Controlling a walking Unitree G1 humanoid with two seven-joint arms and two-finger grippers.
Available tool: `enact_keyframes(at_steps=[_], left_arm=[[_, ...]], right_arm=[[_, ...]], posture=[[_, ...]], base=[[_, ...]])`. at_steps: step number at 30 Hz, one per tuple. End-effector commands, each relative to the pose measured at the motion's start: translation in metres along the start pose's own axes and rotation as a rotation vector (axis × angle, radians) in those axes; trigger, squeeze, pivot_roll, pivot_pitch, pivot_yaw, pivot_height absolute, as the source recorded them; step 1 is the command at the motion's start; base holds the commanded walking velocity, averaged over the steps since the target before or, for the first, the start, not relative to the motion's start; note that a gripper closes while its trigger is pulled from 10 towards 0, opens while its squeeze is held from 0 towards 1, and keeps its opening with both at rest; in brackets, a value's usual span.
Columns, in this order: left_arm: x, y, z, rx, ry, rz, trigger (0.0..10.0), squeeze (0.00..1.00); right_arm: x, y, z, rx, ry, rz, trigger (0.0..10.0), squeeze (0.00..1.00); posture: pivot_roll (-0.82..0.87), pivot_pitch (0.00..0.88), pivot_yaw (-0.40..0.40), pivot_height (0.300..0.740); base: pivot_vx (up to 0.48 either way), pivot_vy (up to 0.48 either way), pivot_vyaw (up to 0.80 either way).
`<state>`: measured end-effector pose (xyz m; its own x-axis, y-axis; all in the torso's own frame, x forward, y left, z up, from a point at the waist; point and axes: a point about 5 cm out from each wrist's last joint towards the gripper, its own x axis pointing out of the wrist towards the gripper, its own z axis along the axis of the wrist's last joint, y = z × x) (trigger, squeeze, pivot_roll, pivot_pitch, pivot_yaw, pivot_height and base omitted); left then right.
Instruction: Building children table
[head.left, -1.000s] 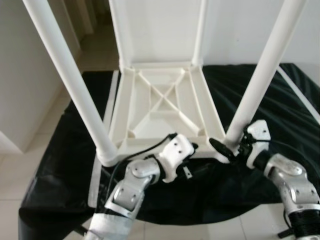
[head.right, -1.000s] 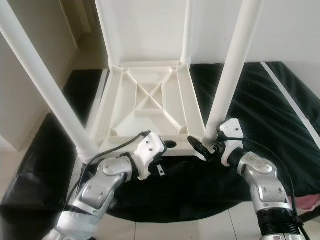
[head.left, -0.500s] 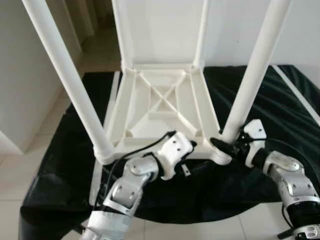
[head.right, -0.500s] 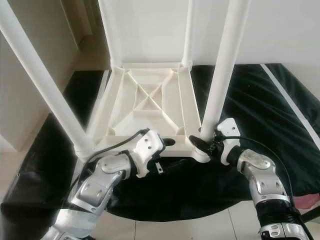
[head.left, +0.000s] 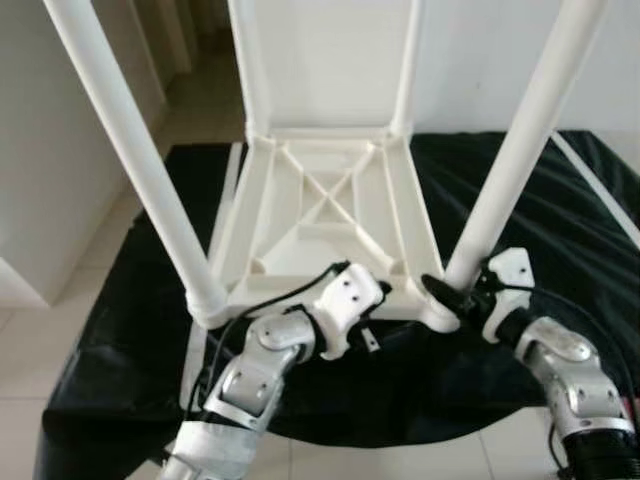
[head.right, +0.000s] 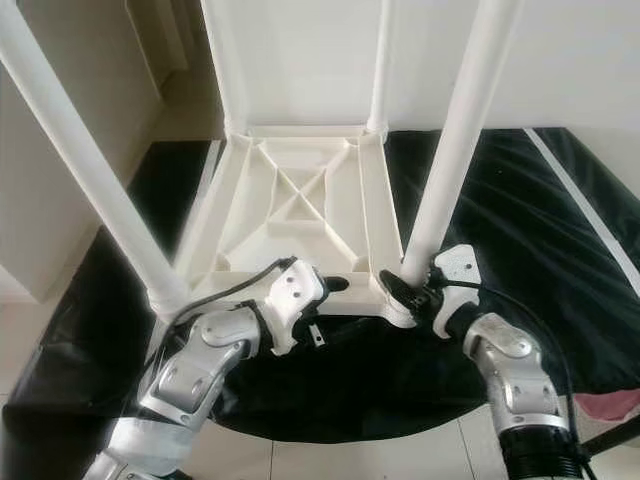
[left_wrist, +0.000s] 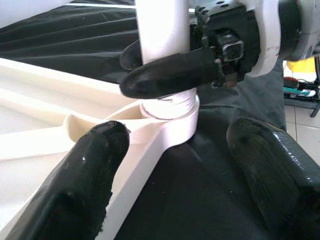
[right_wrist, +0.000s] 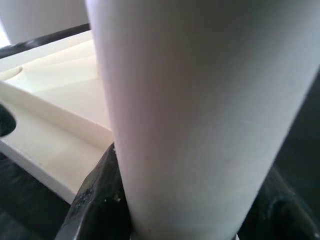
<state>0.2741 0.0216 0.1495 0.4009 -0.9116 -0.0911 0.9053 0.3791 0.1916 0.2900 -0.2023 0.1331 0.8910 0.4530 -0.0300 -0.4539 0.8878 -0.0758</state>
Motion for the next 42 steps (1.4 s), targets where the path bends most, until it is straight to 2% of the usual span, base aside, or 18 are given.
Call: enact_keyframes(at_steps=[1,2,4,5,6,8,10,11,14,15,17,18,33,40,41,42], left_arm=[[-0.001,0.0,-0.004,-0.013,0.014,0.014,10.0,0.0],[-0.001,0.0,-0.004,-0.015,0.014,0.01,10.0,0.0],[0.0,-0.001,-0.004,-0.018,0.012,0.006,10.0,0.0],[0.0,-0.001,-0.004,-0.018,0.012,0.006,10.0,0.0],[0.0,-0.002,-0.005,-0.02,0.013,0.004,10.0,0.0],[0.0,-0.002,-0.005,-0.02,0.013,0.004,10.0,0.0],[0.001,-0.002,-0.005,-0.02,0.013,0.003,10.0,0.0],[0.001,-0.002,-0.005,-0.02,0.013,0.003,10.0,0.0],[0.001,-0.001,-0.004,-0.02,0.01,0.011,10.0,0.0],[0.001,-0.001,-0.004,-0.019,0.01,0.013,10.0,0.0],[0.0,-0.001,-0.005,-0.02,0.009,0.017,10.0,0.0],[-0.001,-0.001,-0.005,-0.026,0.006,0.022,10.0,0.0],[-0.005,0.002,-0.002,-0.032,-0.01,0.04,10.0,0.0],[-0.005,0.003,0.0,-0.025,-0.01,0.039,10.0,0.0],[-0.005,0.003,-0.001,-0.025,-0.009,0.039,10.0,0.0],[-0.005,0.003,-0.001,-0.025,-0.009,0.039,10.0,0.0]], right_arm=[[-0.001,0.0,-0.007,0.064,0.015,-0.051,10.0,0.0],[-0.001,0.006,-0.009,0.067,0.015,-0.077,10.0,0.0],[0.001,0.019,-0.018,0.136,0.032,-0.173,10.0,0.0],[0.001,0.019,-0.018,0.136,0.032,-0.173,10.0,0.0],[0.002,0.028,-0.024,0.178,0.045,-0.276,10.0,0.0],[0.002,0.028,-0.024,0.178,0.045,-0.276,10.0,0.0],[0.001,0.034,-0.025,0.195,0.039,-0.371,10.0,0.0],[0.001,0.034,-0.025,0.195,0.039,-0.371,10.0,0.0],[-0.006,0.037,-0.032,0.232,0.061,-0.655,10.0,0.0],[-0.008,0.038,-0.033,0.237,0.065,-0.707,10.0,0.0],[-0.008,0.042,-0.034,0.243,0.07,-0.71,10.0,0.0],[-0.005,0.047,-0.03,0.216,0.057,-0.678,10.0,0.0],[-0.006,0.055,-0.027,0.24,0.05,-0.722,10.0,0.0],[-0.008,0.052,-0.024,0.22,0.037,-0.733,10.0,0.01],[-0.008,0.051,-0.022,0.22,0.021,-0.727,10.0,1.0],[-0.009,0.05,-0.021,0.22,0.01,-0.722,10.0,1.0]], posture=[[-0.08,0.0,0.044,0.74],[-0.09,0.0,0.043,0.74],[-0.1,0.0,0.044,0.74],[-0.1,0.0,0.044,0.74],[-0.1,0.0,0.042,0.74],[-0.1,0.0,0.042,0.74],[-0.1,0.0,0.038,0.74],[-0.1,0.0,0.038,0.74],[-0.09,0.0,0.026,0.74],[-0.09,0.0,0.026,0.74],[-0.08,0.0,0.021,0.74],[-0.08,0.0,0.022,0.74],[-0.08,0.0,0.024,0.74],[-0.08,0.0,0.026,0.74],[-0.08,0.0,0.026,0.74],[-0.08,0.0,0.026,0.74]], base=[[0.0,0.0,0.0],[0.0,0.0,0.0],[0.0,0.0,0.0],[0.0,0.0,0.0],[0.0,0.0,0.0],[0.0,0.0,0.0],[0.0,0.0,0.0],[0.0,0.0,0.0],[0.0,0.0,0.0],[0.0,0.0,0.0],[0.0,0.0,0.0],[0.0,0.0,0.0],[0.0,0.0,0.0],[0.0,0.0,0.0],[0.0,0.0,0.0],[0.0,0.0,0.0]])
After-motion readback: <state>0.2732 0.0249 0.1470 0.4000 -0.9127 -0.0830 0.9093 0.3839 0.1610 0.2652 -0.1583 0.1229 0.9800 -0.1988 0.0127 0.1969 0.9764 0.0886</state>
